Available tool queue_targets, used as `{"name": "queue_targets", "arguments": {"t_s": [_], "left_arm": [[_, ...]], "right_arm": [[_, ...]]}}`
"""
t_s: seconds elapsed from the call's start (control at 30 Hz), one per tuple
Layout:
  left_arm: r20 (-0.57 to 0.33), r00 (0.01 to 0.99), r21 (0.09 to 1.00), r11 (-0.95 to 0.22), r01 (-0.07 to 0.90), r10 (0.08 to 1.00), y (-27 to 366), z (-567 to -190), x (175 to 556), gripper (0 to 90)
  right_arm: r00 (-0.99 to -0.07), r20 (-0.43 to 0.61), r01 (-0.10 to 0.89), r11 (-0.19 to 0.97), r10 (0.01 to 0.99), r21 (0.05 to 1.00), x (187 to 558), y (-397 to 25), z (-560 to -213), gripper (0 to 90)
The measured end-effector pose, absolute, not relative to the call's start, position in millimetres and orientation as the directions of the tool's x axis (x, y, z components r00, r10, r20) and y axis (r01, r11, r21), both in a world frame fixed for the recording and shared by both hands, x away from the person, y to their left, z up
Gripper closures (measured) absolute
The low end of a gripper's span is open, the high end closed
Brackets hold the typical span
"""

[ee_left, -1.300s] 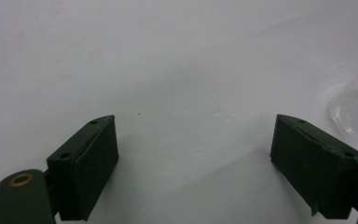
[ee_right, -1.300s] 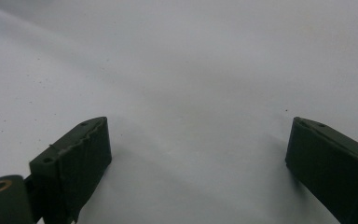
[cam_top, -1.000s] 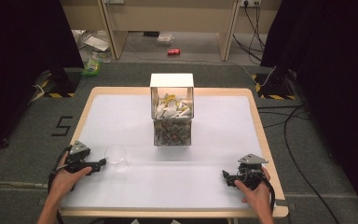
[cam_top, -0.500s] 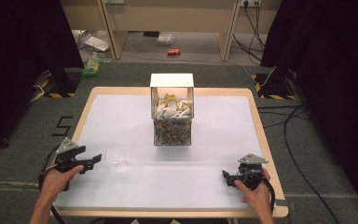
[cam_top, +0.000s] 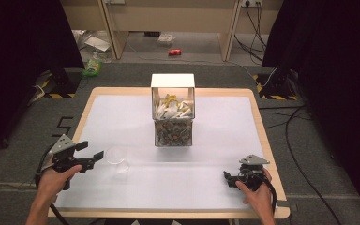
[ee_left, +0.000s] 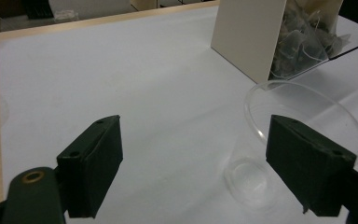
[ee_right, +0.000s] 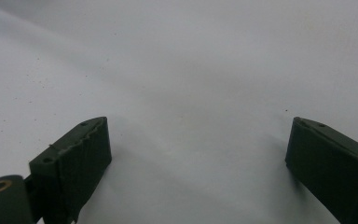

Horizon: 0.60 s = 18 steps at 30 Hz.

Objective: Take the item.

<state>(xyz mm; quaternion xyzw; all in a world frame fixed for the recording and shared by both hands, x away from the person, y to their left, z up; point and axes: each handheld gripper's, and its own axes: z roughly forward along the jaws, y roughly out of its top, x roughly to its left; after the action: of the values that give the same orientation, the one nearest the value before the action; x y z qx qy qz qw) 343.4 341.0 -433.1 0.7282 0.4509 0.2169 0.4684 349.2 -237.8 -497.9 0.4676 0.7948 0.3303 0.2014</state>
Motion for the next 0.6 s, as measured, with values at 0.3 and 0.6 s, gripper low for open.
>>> {"name": "queue_targets", "arguments": {"t_s": [0.3, 0.6], "left_arm": [[-0.108, 0.536, 0.907, -0.137, 0.398, 0.837, 332, -409, 337, 21.0], [-0.114, 0.594, 0.921, -0.139, 0.364, 0.797, 314, -391, 338, 26.0]], "right_arm": [[-0.482, -0.011, 0.610, 0.345, 0.876, 0.713, 349, -238, -498, 7.2], [-0.481, -0.011, 0.611, 0.344, 0.876, 0.713, 349, -238, -498, 7.2]]}}
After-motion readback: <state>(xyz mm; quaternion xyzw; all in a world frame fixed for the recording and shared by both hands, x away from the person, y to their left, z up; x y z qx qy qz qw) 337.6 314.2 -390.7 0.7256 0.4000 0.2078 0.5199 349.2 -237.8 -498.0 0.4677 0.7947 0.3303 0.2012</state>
